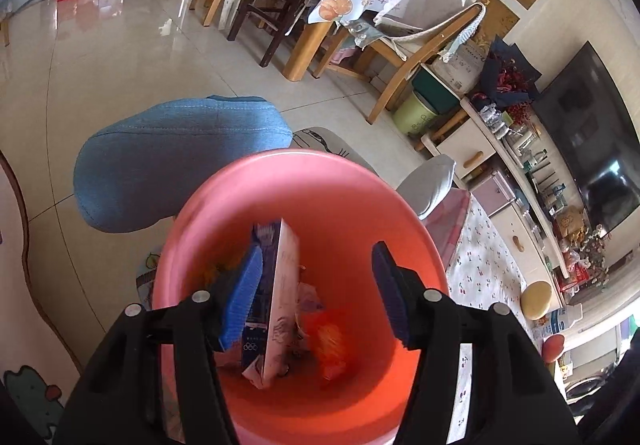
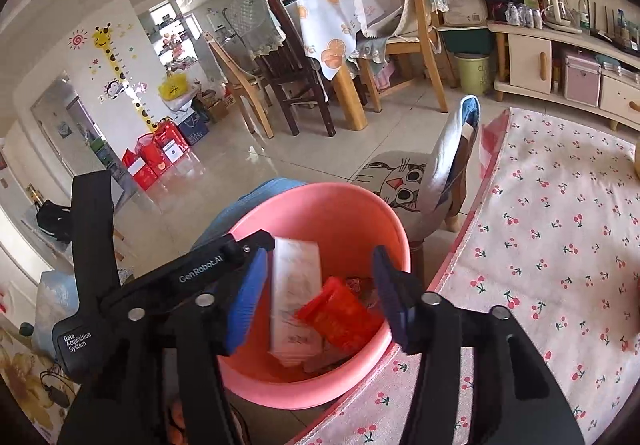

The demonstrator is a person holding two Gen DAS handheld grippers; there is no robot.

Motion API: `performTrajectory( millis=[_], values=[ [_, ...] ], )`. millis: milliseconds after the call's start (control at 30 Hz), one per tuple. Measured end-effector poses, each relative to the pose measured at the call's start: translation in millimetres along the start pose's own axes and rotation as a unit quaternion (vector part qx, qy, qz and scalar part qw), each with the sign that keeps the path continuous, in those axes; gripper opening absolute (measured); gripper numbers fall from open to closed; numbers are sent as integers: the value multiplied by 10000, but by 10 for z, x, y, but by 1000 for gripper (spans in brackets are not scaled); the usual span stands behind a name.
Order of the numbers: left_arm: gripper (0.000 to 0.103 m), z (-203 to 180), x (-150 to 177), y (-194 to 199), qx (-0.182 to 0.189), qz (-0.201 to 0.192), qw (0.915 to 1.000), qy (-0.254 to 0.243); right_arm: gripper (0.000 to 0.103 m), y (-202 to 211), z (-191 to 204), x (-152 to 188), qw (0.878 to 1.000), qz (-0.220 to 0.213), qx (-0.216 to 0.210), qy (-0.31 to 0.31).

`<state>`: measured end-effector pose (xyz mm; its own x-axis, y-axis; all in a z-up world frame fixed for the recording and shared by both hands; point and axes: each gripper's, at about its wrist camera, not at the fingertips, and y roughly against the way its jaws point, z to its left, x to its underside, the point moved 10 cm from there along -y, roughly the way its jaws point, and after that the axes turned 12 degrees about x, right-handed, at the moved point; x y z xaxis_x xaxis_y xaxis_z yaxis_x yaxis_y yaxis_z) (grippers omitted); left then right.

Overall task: Collect trash
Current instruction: 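Carry the milk carton and red packet to the pink bucket and open both tools, then return both tools from the bucket to the table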

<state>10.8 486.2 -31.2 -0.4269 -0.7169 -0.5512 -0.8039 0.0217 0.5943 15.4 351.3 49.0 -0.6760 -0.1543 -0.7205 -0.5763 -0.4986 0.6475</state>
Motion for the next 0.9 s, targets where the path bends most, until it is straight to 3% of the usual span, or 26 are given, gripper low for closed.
performTrajectory(
  millis=[33,133,200,367,533,733,900],
  values=[
    [68,-6,-9,7,-11,-56,10000,-1,79,25,-48,-1,10000,-39,62,-31],
    [73,-76,-40,29,105,-230,9996,-90,90,152,-238,43,9993,-154,344,-87],
    [79,-168,-49,40,169,-373,9989,-215,90,242,-360,102,9985,-184,513,-90],
    [84,-433,-97,185,535,-874,9929,-606,91,458,-623,282,9946,-261,1000,125],
    [89,-743,-59,272,914,-1137,9848,-944,92,712,-909,446,9880,-457,1443,295],
    [91,-1032,103,274,1184,-1109,9785,-1275,96,1106,-1236,527,9819,-804,1704,207],
    [92,-1150,332,196,1185,-757,9792,-1462,98,1384,-1441,594,9755,-901,1994,225]
  ],
)
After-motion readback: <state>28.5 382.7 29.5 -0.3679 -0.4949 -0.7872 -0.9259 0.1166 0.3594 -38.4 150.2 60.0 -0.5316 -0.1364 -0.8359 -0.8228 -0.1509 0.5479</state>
